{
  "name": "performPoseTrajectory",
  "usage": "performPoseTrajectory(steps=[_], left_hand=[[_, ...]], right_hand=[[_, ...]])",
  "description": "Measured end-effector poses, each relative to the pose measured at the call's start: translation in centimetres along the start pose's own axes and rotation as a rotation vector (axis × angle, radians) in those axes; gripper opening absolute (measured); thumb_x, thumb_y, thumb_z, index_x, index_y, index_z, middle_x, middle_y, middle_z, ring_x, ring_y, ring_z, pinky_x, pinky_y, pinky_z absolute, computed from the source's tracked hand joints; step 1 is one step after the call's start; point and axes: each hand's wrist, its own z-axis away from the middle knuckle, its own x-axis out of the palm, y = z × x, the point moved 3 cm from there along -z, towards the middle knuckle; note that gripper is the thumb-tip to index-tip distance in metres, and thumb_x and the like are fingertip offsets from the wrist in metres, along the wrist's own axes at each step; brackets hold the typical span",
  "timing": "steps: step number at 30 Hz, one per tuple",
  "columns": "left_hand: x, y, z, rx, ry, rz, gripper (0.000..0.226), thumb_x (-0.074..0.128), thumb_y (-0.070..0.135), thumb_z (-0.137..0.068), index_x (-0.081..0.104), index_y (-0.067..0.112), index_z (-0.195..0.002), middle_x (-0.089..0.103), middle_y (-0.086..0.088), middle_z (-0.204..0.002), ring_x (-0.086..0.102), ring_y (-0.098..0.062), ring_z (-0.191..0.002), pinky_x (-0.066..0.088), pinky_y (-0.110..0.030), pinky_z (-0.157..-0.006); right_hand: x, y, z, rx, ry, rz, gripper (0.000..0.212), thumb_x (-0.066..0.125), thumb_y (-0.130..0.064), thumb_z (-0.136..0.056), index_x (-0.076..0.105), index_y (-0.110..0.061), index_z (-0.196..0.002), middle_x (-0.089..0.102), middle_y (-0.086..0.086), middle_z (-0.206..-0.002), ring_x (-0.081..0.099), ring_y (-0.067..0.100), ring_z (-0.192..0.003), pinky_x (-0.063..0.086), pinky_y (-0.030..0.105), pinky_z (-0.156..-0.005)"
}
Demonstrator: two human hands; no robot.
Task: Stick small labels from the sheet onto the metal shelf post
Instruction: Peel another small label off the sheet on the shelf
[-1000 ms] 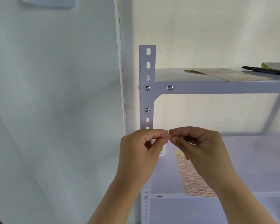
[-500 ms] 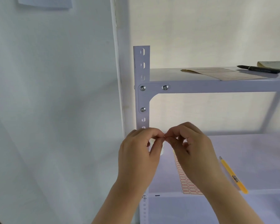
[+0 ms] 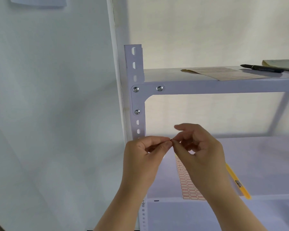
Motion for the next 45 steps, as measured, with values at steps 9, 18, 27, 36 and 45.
performPoseTrajectory(steps=[9,18,27,36,45], left_hand=[[3.0,0.2,0.2,0.027,0.025,0.032,0.023,0.080,0.012,-0.080,0.081,0.034,-0.081,0.081,0.015,-0.081,0.076,-0.007,-0.084,0.059,-0.023,-0.080],[6.1,-0.2,0.5,0.017,0.038,0.005,0.021,0.074,0.015,-0.087,0.079,0.035,-0.081,0.080,0.015,-0.084,0.075,-0.006,-0.087,0.055,-0.019,-0.078],[9.1,-1.7,0.9,0.033,0.081,-0.033,0.017,0.075,0.010,-0.085,0.082,0.026,-0.086,0.080,0.009,-0.081,0.075,-0.011,-0.079,0.060,-0.026,-0.074],[9.8,-4.4,-1.9,0.001,0.096,-0.082,0.011,0.073,0.012,-0.087,0.079,0.020,-0.082,0.077,0.013,-0.077,0.069,0.002,-0.070,0.049,-0.007,-0.062],[9.5,-8.8,-6.1,-0.107,0.128,-0.088,0.010,0.069,0.018,-0.090,0.076,0.025,-0.087,0.075,0.013,-0.076,0.066,0.003,-0.070,0.048,-0.011,-0.063]], right_hand=[[-2.6,1.9,0.1,0.124,0.046,-0.179,0.030,0.074,-0.001,-0.081,0.070,-0.028,-0.092,0.080,-0.014,-0.078,0.076,0.014,-0.073,0.061,0.028,-0.071],[-5.4,4.1,-0.5,0.195,-0.035,-0.271,0.021,0.071,0.000,-0.085,0.077,-0.020,-0.088,0.078,0.000,-0.073,0.073,0.018,-0.062,0.058,0.027,-0.058],[-6.5,6.7,-2.0,0.199,-0.210,-0.060,0.019,0.061,-0.014,-0.089,0.066,-0.023,-0.074,0.066,-0.003,-0.065,0.061,0.026,-0.065,0.056,0.046,-0.065],[-4.6,9.8,-3.9,0.272,-0.162,-0.035,0.018,0.062,-0.007,-0.088,0.070,-0.020,-0.077,0.073,-0.002,-0.069,0.069,0.015,-0.064,0.060,0.046,-0.068],[-0.5,13.7,-6.0,0.348,-0.098,-0.014,0.018,0.065,-0.009,-0.086,0.073,-0.023,-0.078,0.075,-0.005,-0.072,0.072,0.013,-0.065,0.061,0.041,-0.069]])
